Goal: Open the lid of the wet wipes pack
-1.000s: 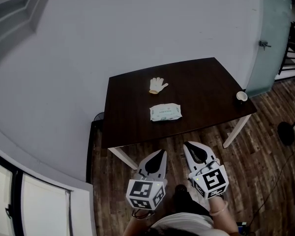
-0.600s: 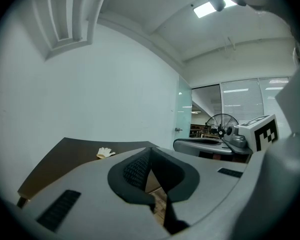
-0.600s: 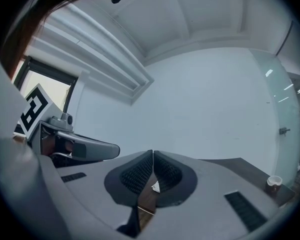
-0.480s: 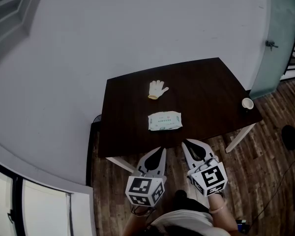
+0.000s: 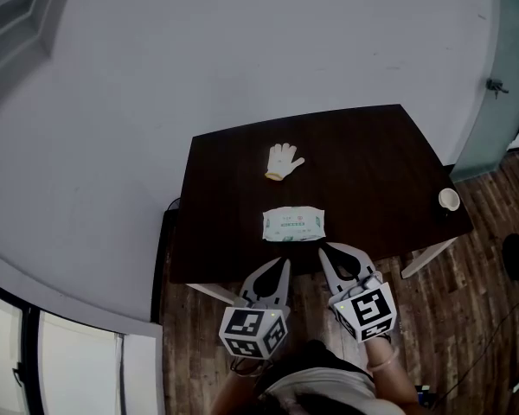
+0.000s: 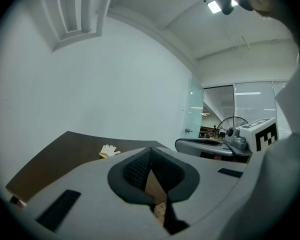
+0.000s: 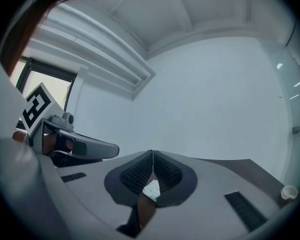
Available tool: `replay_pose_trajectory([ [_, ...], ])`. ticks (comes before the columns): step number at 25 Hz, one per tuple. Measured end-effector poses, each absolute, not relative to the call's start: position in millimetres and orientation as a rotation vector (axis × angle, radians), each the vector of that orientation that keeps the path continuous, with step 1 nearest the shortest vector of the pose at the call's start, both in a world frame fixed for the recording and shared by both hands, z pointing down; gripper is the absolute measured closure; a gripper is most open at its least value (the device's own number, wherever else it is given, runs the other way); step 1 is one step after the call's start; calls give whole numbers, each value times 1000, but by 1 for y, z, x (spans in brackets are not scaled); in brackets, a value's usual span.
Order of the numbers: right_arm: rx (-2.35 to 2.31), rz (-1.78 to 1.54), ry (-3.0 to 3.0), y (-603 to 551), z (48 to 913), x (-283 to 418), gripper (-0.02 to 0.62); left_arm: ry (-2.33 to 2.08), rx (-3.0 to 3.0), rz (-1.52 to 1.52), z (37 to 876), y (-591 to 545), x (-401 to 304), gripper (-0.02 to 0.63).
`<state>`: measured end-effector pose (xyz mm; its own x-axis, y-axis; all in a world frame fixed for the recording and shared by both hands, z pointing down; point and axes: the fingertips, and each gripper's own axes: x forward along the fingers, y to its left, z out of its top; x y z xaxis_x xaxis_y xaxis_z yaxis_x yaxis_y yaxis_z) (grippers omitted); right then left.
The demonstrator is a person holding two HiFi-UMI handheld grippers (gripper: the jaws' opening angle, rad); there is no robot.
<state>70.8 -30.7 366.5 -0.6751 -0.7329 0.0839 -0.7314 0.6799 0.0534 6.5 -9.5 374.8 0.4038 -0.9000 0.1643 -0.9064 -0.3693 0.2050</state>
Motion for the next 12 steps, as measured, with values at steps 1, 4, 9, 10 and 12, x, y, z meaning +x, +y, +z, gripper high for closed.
replay_pose_trajectory([
  [1, 1209, -23, -2784, -37, 369, 69, 595, -1593, 2391, 41, 377, -15, 3, 588],
  [4, 1184, -21, -2771, -53, 377, 62, 592, -1616, 2361, 48, 385, -31, -7, 588],
  [9, 1163, -40, -2764, -83, 386, 46, 589, -1613, 2340, 55, 399, -60, -21, 588],
  [10, 1160, -47, -2758, -89, 389, 43, 589, -1606, 2336, 54, 403, -66, -24, 588],
  [12, 1148, -63, -2737, -102, 396, 36, 588, -1591, 2327, 45, 411, -78, -30, 588],
])
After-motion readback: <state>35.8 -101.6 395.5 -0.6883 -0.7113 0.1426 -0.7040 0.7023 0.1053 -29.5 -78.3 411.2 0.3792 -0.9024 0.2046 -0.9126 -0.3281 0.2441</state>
